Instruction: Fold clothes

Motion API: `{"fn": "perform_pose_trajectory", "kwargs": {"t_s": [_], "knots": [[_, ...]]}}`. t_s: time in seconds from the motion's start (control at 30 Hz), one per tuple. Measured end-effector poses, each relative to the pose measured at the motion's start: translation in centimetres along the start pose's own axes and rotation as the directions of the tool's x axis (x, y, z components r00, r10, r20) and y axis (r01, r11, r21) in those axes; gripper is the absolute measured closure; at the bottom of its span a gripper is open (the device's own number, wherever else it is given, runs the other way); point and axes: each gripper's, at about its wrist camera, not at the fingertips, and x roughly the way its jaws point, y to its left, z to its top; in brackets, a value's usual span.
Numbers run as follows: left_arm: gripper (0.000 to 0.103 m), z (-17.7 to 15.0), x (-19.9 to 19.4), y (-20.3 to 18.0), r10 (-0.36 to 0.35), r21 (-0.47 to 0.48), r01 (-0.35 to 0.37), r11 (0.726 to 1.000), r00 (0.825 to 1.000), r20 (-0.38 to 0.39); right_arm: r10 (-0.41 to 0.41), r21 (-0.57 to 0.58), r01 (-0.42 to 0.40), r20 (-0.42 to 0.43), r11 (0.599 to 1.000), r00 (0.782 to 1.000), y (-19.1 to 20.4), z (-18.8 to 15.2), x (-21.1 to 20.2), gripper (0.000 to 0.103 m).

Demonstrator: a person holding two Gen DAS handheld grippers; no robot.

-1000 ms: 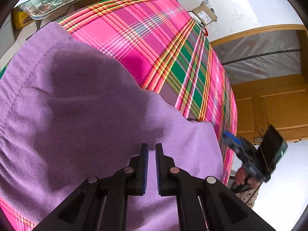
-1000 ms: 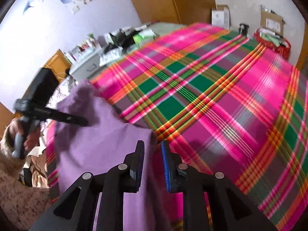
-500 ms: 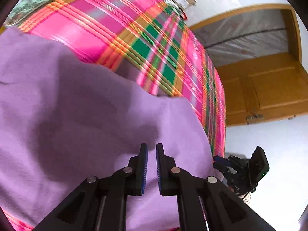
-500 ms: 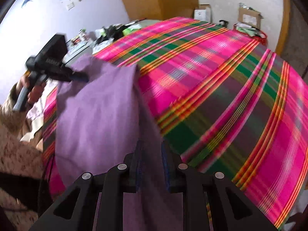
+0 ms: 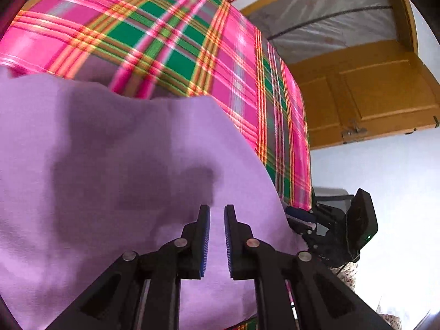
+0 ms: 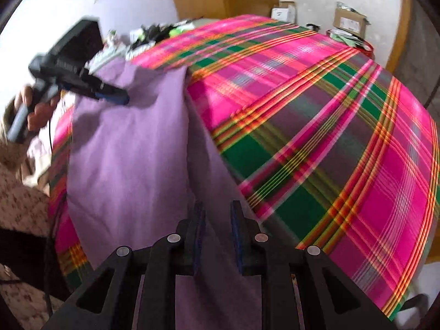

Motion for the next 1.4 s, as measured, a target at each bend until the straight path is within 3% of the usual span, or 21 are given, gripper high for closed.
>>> {"fn": "perform_pose_trajectory", "kwargs": {"t_s": [0.1, 0.2, 0.53, 0.6, 0.63, 0.67, 0.83, 1.0, 1.2, 1.4], "knots": [[0.093, -0.2, 0.9, -0.5, -0.005, 0.008, 0.006, 1.000, 1.000, -0.021, -0.001, -0.031, 0.001, -0.003, 1.000, 1.000, 0.8, -0.3, 0.0, 0.082], [0.093, -0.2, 1.3, -0.7, 0.000, 0.011, 0.000, 1.000, 1.000, -0.027, 0.001, -0.054, -0.001, 0.008, 0.999, 1.000, 1.4, -0.5, -0.4, 0.074], [0.093, 0.3, 1.8, -0.9, 0.009, 0.005, -0.009, 1.000, 0.999, -0.036, 0.023, -0.061, -0.023, -0.002, 0.998, 1.000, 2.2, 0.4, 1.2, 0.074], [0.093, 0.3, 1.8, -0.8, 0.010, 0.001, -0.010, 1.000, 0.999, -0.036, 0.043, -0.044, -0.042, 0.003, 0.998, 0.999, 2.0, 0.6, 1.1, 0.083], [0.093, 0.3, 1.8, -0.7, 0.011, -0.001, -0.011, 1.000, 0.999, -0.036, 0.050, -0.042, -0.049, 0.004, 0.998, 0.999, 2.0, 0.6, 1.1, 0.093], [0.093, 0.3, 1.8, -0.7, 0.013, -0.004, -0.013, 1.000, 0.999, -0.036, 0.044, -0.055, -0.043, 0.004, 0.998, 0.999, 2.3, 0.5, 1.1, 0.095], [0.093, 0.1, 2.2, -0.6, 0.018, -0.008, -0.019, 1.000, 0.999, -0.041, 0.000, -0.058, 0.002, 0.037, 0.998, 0.999, 2.4, 0.7, 0.3, 0.097], [0.093, 0.0, 2.7, -0.4, 0.027, -0.019, -0.028, 0.999, 0.998, -0.049, -0.113, 0.055, 0.107, 0.131, 0.993, 0.985, -0.4, 0.8, -1.9, 0.098], [0.093, -0.1, 2.9, -0.2, 0.022, -0.026, -0.024, 0.999, 0.999, -0.049, -0.086, 0.062, 0.081, 0.075, 0.995, 0.993, -0.5, 1.0, 0.0, 0.098], [0.093, -0.2, 2.9, -0.2, 0.022, -0.027, -0.023, 0.999, 0.999, -0.049, -0.043, 0.050, 0.039, 0.084, 0.998, 0.996, -0.4, 1.7, 0.1, 0.092]]}}
